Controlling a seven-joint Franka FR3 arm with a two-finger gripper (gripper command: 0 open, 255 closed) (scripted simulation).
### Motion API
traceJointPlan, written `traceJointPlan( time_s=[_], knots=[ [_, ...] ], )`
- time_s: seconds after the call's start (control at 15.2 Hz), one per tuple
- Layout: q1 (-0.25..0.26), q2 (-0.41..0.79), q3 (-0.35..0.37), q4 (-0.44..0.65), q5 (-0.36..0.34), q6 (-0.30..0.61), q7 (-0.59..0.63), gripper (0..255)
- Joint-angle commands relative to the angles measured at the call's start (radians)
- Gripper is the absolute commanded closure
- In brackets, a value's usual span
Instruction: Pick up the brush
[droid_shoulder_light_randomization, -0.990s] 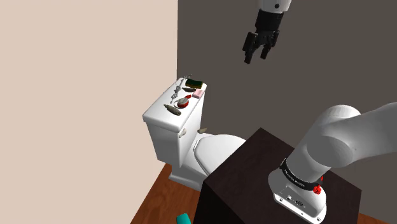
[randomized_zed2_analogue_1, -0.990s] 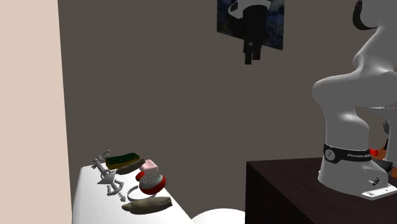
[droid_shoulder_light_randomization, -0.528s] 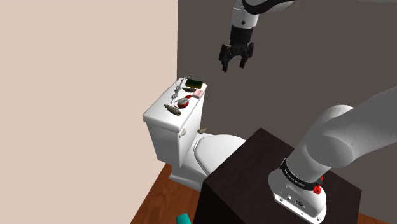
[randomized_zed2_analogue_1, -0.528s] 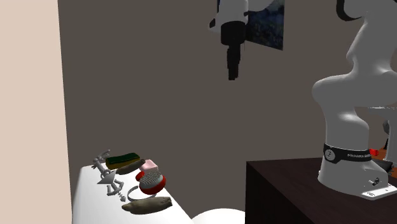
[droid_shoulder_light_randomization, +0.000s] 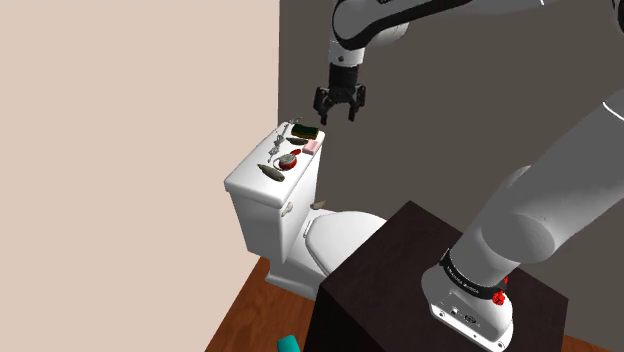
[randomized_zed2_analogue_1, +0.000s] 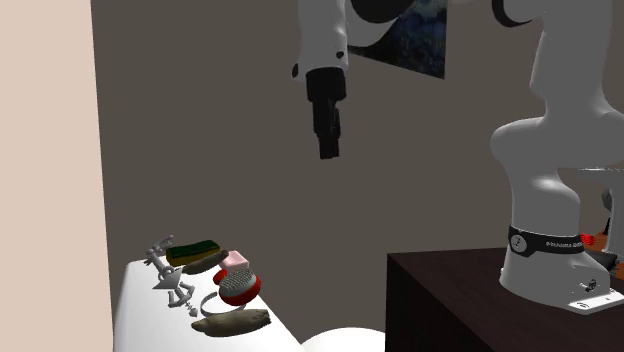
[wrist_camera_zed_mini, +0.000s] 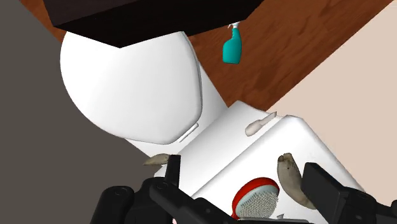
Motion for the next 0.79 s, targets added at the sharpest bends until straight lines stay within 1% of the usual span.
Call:
traceJointPlan(
  time_s=[0.0, 0.4, 0.73],
  knots=[
    [-0.001, 0.087, 0.0, 0.043, 0.011, 0.033, 0.023, 0],
    [-0.002, 0.327, -0.001, 0.2, 0.044, 0.084, 0.086, 0],
    [-0.006, 0.531, -0.004, 0.367, 0.074, 0.095, 0.132, 0]
  ],
)
